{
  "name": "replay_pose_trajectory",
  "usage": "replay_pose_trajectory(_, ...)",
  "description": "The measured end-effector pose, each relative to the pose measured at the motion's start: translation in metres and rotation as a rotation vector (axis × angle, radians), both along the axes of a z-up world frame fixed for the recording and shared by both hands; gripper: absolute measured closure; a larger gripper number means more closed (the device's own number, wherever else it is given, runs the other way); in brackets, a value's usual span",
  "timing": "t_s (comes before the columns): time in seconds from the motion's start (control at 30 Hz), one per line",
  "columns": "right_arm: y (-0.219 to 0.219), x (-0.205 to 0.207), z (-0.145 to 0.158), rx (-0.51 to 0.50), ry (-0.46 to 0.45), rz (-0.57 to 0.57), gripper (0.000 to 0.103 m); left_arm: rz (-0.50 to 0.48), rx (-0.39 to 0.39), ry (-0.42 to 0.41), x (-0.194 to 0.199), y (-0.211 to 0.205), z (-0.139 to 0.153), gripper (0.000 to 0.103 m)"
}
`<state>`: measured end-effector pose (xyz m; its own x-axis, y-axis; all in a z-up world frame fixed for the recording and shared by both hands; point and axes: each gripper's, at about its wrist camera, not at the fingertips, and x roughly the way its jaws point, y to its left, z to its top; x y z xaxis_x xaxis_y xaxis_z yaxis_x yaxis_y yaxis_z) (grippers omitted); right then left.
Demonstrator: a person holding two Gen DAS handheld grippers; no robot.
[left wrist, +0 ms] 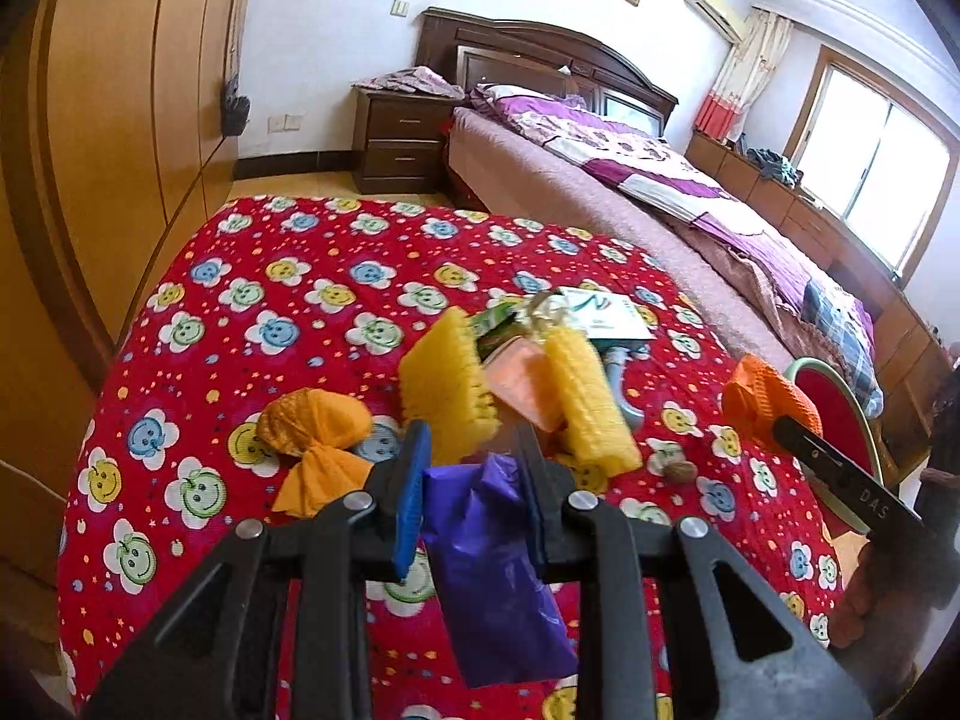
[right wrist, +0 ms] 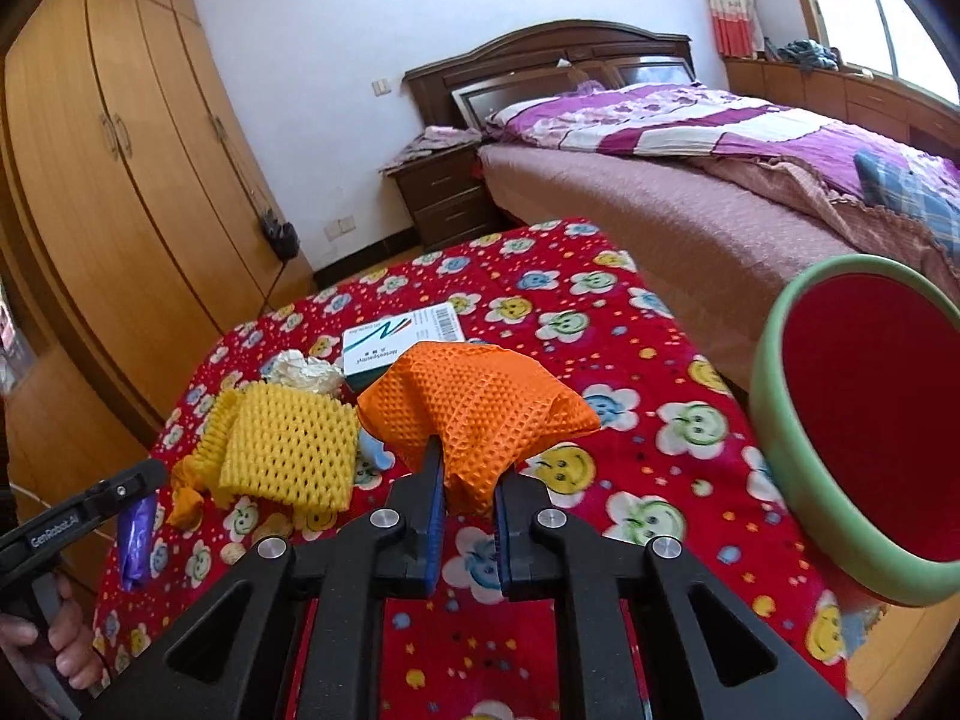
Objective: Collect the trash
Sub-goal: 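Carry both items over the red bucket and open both tools to drop them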
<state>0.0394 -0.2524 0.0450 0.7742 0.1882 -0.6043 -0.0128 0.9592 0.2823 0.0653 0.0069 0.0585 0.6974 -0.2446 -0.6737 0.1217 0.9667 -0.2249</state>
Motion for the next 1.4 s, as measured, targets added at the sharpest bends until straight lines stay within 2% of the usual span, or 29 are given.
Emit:
replay_pose_trajectory(0.33,-0.034,-0.031,0.018,0.016,-0.051,-0.048,0.09,-0.056,0.04,-0.035,-0.008,-0.043,0.015,0.075)
replay_pose_trajectory(0.7,-0.084,-0.056,0.019,0.034,-0.062,-0.13,0.09,-0.164,0.071,-0.054,-0.004,-0.107,0.02,0.075)
replay_pose_trajectory(1.0,-0.128,-0.076,0.014,0.045,-0.049,-0.235,0.09,-0.318,0.019,-0.056,0.006,-0.171,0.024,0.075)
replay_pose_trajectory(1.17,-0.149,-0.087,0.014,0.017,-0.045,-0.296,0.09,-0.4,-0.022,-0.046,0.012,-0.21,0.024,0.075)
replay_pose_trajectory(1.4,-0.182,-0.099,0.003,0.015,-0.021,-0.388,0.09,-0.48,-0.034,-0.037,0.02,-0.262,0.019,0.075)
